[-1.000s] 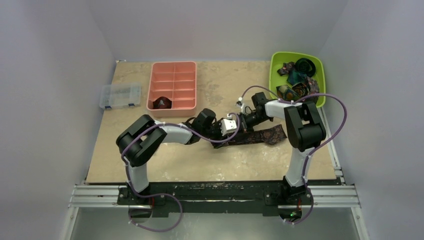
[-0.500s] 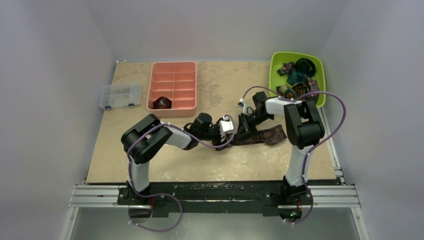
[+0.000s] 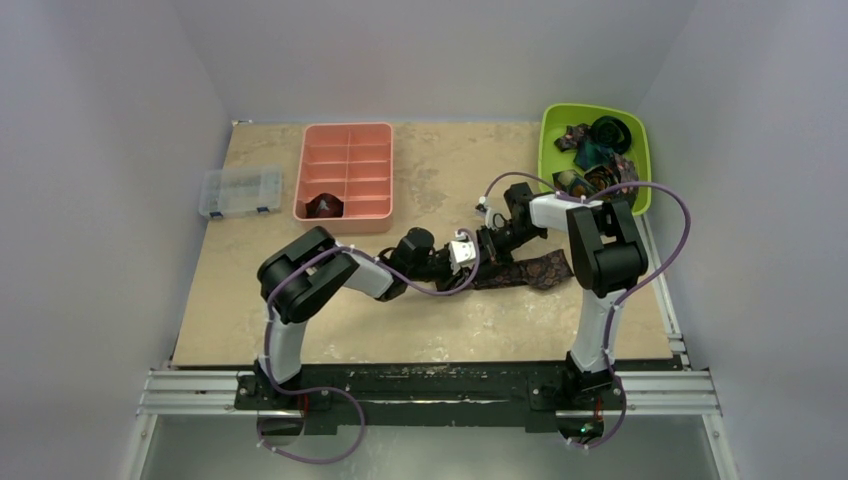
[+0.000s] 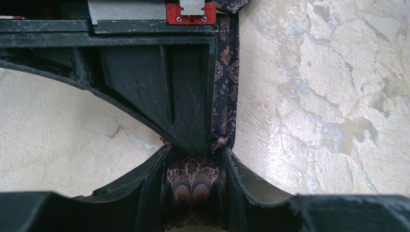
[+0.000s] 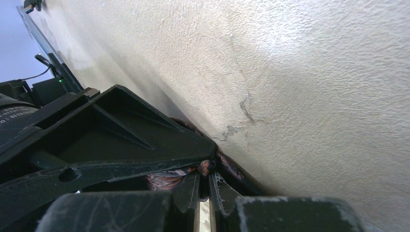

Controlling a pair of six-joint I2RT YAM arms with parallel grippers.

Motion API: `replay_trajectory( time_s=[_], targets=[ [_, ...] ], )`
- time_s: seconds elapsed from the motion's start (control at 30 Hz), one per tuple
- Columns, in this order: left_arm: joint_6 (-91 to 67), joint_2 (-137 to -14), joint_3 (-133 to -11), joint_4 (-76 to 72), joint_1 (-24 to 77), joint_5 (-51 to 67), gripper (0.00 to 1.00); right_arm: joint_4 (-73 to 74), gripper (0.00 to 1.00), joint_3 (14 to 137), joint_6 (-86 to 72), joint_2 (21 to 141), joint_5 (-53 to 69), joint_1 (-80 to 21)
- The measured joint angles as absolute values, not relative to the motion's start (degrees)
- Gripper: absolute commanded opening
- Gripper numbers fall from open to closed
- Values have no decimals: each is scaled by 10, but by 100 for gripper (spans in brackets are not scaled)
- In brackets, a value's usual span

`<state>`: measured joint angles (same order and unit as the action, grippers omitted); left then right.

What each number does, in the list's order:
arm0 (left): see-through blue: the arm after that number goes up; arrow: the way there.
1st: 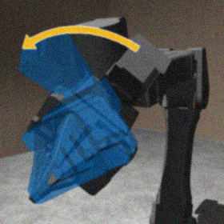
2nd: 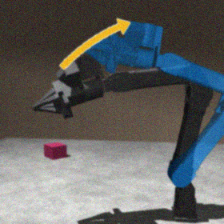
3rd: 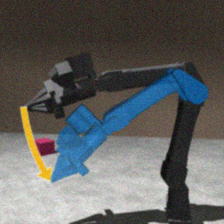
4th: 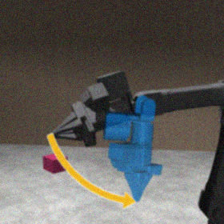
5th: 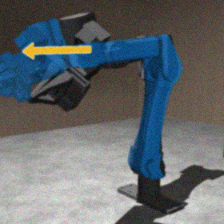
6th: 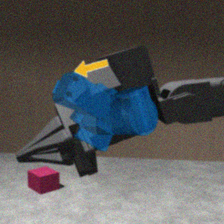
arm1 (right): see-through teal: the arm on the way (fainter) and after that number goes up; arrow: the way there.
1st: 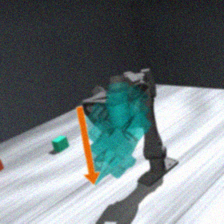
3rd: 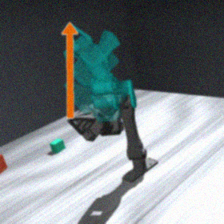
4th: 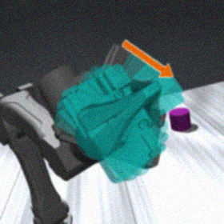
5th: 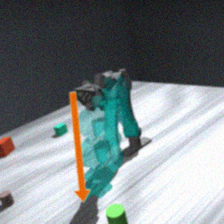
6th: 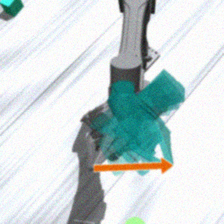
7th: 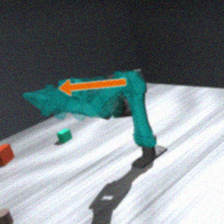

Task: Roll the ties
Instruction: Roll the tie at the center of the board.

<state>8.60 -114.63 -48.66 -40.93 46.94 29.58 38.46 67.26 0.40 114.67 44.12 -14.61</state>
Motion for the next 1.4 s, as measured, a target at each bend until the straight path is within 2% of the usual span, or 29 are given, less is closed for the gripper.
replay_trajectory(
  time_s=[0.17,0.37,0.47,0.73,0.77,0.87,0.97,1.1,1.4],
  targets=[
    [117,-1122,-486,-354,476,269,19,385,32,673,6,1138,449,-150],
    [162,-1087,-487,-269,477,252,20,397,46,673,32,1090,457,-150],
    [172,-1086,-502,-238,477,253,19,387,48,670,22,1068,483,-151],
    [171,-1088,-536,-168,477,252,20,319,43,634,-40,1076,524,-180],
    [171,-1088,-538,-163,477,251,20,314,35,633,-46,1081,526,-180],
    [171,-1088,-543,-153,477,250,22,304,0,633,-51,1095,529,-178],
    [171,-1088,-544,-149,477,249,27,306,0,634,-52,1103,534,-173],
    [171,-1088,-545,-146,473,251,42,322,0,640,-36,1108,526,-167],
    [171,-1092,-545,-161,461,279,53,376,0,660,-21,1150,530,-133]
  ],
)
